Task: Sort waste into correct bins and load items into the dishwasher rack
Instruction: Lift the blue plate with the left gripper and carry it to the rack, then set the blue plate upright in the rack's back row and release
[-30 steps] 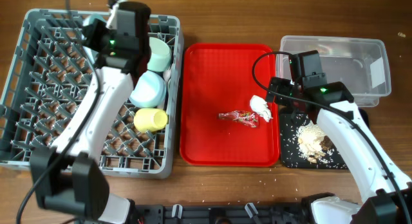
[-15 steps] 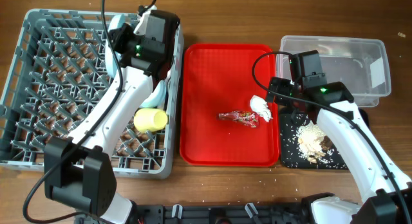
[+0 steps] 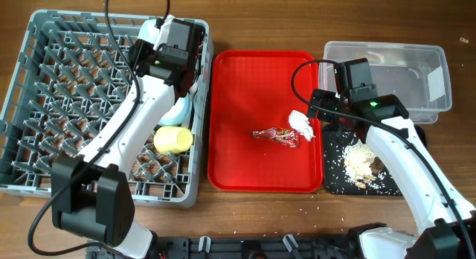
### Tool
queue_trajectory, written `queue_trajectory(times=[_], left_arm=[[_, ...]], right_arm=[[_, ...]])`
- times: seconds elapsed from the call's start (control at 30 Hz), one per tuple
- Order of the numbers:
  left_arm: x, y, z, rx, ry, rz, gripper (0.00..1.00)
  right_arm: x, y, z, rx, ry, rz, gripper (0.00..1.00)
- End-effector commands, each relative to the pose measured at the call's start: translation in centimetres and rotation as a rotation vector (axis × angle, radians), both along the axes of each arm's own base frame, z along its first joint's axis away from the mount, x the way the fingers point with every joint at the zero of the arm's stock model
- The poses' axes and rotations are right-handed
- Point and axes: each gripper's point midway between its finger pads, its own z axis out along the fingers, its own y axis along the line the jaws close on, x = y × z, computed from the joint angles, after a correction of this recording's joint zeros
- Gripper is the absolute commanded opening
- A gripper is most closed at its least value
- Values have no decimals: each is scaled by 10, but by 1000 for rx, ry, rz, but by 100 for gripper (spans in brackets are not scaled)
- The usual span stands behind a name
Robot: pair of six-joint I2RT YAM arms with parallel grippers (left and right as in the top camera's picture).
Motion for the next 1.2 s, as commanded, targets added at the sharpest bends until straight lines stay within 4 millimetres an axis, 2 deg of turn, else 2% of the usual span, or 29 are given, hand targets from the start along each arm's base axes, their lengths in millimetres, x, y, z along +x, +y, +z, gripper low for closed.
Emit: queue_trajectory(times=[0.0,0.1,0.13,0.17,0.2,0.37,0.4,0.5,0.6,0.67,0.73,0.77,0.83,0.93,1.0,1.03,1.1,1.17], left_arm=[[-1,23,-5,-28,-14,75,56],[-4,39,-6,-24,-2,111,58],[-4,43,-6,-25,-2,119,31],[-4,43,-7,-25,-1,119,19],[-4,43,-7,-25,-1,119,12],[-2,45,-1,-13,-27,130,10],[-2,45,-1,-13,-31,131,10],[-3,44,-3,-18,-22,127,22],[-6,41,-15,-93,5,129,25],[-7,45,-16,-105,2,143,29],[-7,48,-16,-101,2,150,38],[-7,48,-15,-98,1,152,50],[-7,48,-14,-99,-6,152,54],[-6,52,13,-94,-97,168,61],[-11,49,41,-149,-175,152,65],[-13,47,48,-174,-192,143,70],[-25,32,64,-345,-249,117,73],[-31,8,80,-529,-291,49,72]], right_arm=[[4,-4,3,-19,-13,-6,100],[4,-4,3,-19,-13,-6,100],[4,-4,3,-20,-13,-6,100],[4,-4,3,-19,-13,-6,100],[4,-4,3,-19,-13,-6,100],[4,-4,3,-19,-13,-6,100],[4,-4,3,-19,-13,-6,100],[4,-4,3,-19,-13,-6,100],[4,-4,3,-19,-13,-6,100],[4,-4,3,-19,-13,-6,100],[4,-4,3,-19,-13,-6,100],[4,-4,3,-20,-13,-6,100],[4,-4,3,-19,-13,-6,100],[4,-4,3,-19,-13,-6,100],[4,-4,3,-19,-13,-6,100],[4,-4,3,-19,-13,-6,100],[4,-4,3,-19,-13,-6,100],[4,-4,3,-19,-13,-6,100]])
